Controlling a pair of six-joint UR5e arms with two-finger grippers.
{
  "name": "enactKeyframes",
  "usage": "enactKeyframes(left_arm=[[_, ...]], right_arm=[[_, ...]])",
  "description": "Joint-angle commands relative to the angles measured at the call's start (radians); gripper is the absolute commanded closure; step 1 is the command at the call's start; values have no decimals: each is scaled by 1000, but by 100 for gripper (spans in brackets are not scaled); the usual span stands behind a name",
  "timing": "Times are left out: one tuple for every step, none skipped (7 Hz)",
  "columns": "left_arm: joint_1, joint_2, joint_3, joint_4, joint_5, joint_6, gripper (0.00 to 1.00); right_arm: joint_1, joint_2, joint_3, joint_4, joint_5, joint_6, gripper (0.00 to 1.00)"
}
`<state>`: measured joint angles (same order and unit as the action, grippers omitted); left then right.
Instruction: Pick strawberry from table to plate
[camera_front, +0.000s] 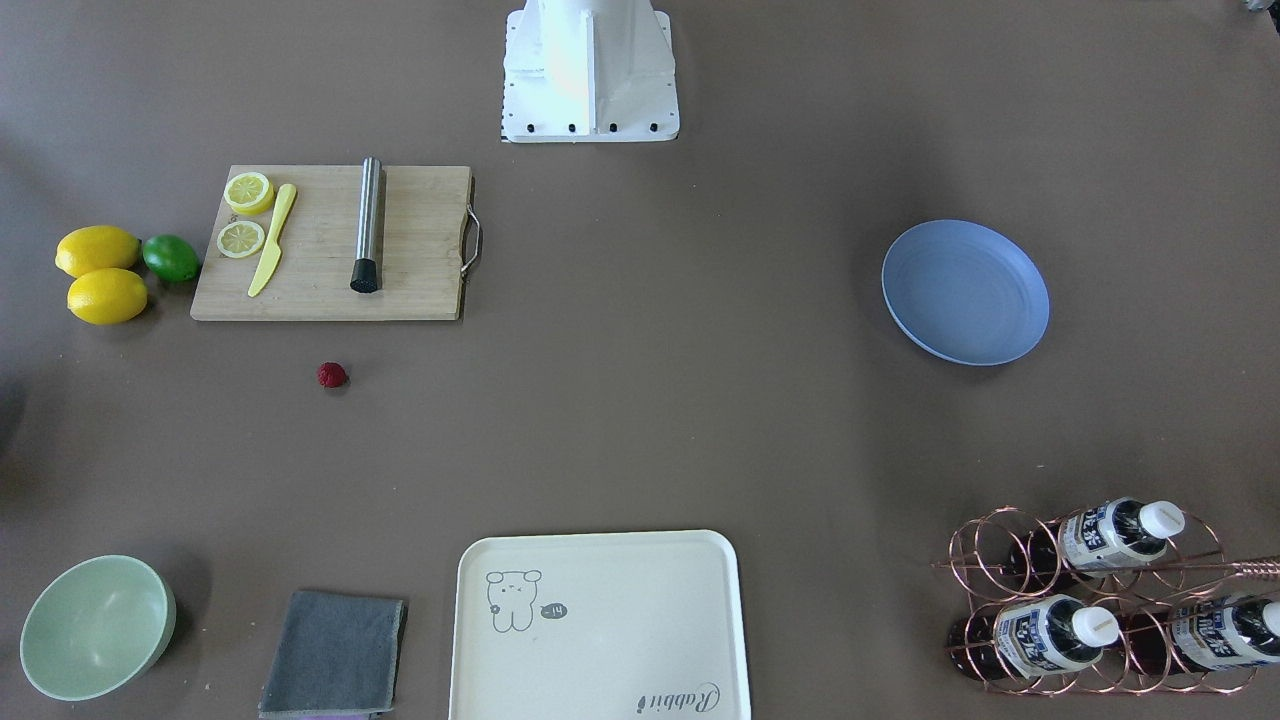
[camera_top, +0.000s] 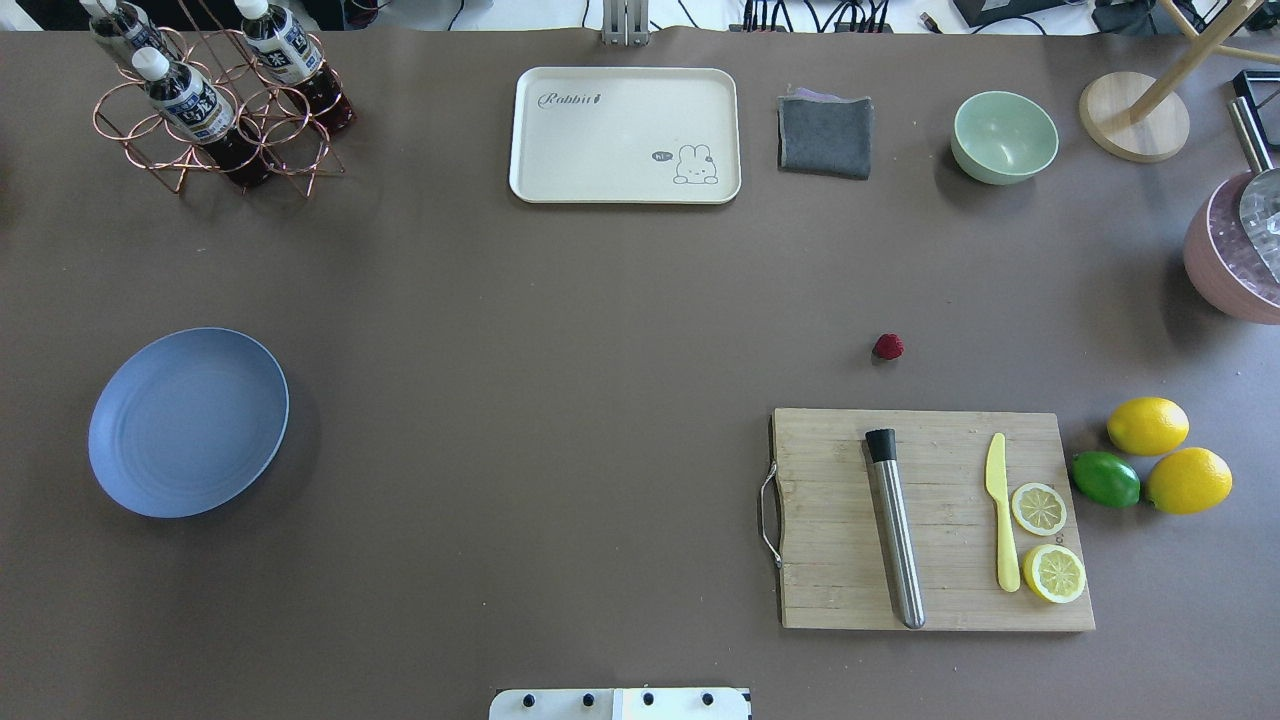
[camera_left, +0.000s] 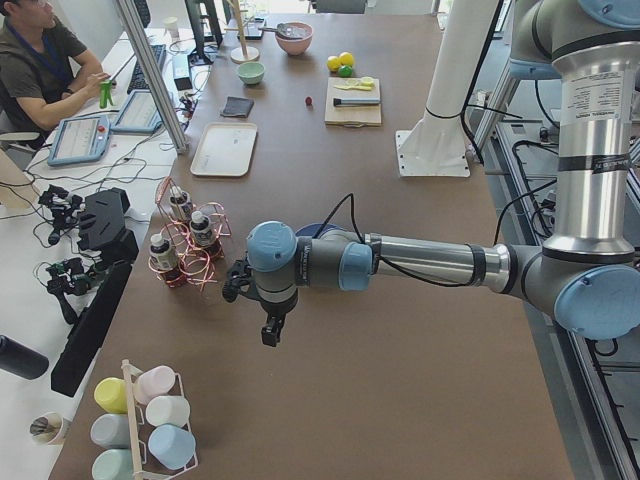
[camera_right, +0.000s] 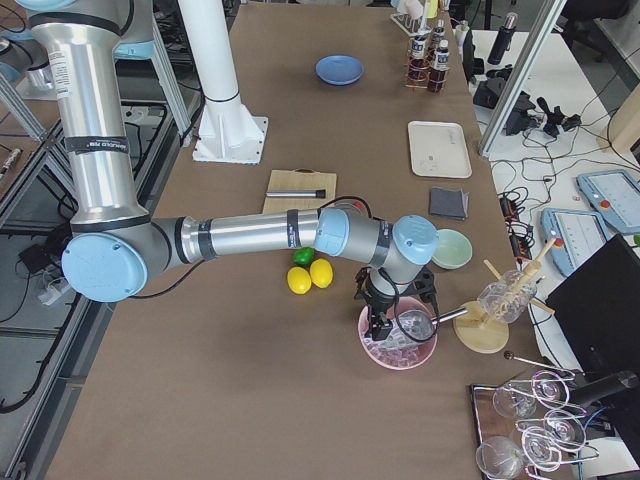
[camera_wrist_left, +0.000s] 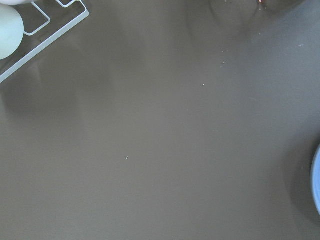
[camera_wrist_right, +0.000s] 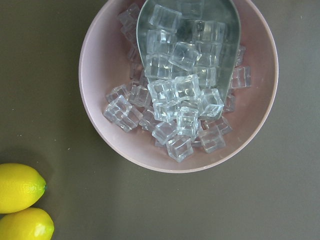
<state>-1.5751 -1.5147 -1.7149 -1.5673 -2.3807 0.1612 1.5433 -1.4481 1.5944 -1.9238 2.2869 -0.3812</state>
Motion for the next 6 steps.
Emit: enactKeyframes(left_arm=[[0,-1,-8,0,6,0,2],[0,1,-6,-2,8,3,2],[0,1,-3,-2,9,3,2],[0,1,-3,-2,21,3,2],[0,1,-2,-2,23,3,2],[0,1,-2,-2,23,3,2]], right_arm=[[0,-1,-2,0,0,1,0],[-2,0,-2,0,0,1,0],[0,2,-2,0,0,1,0],[-2,2,-2,0,3,1,0],[-2,2,-1,0,3,1,0],[-2,2,-1,0,3,1,0]])
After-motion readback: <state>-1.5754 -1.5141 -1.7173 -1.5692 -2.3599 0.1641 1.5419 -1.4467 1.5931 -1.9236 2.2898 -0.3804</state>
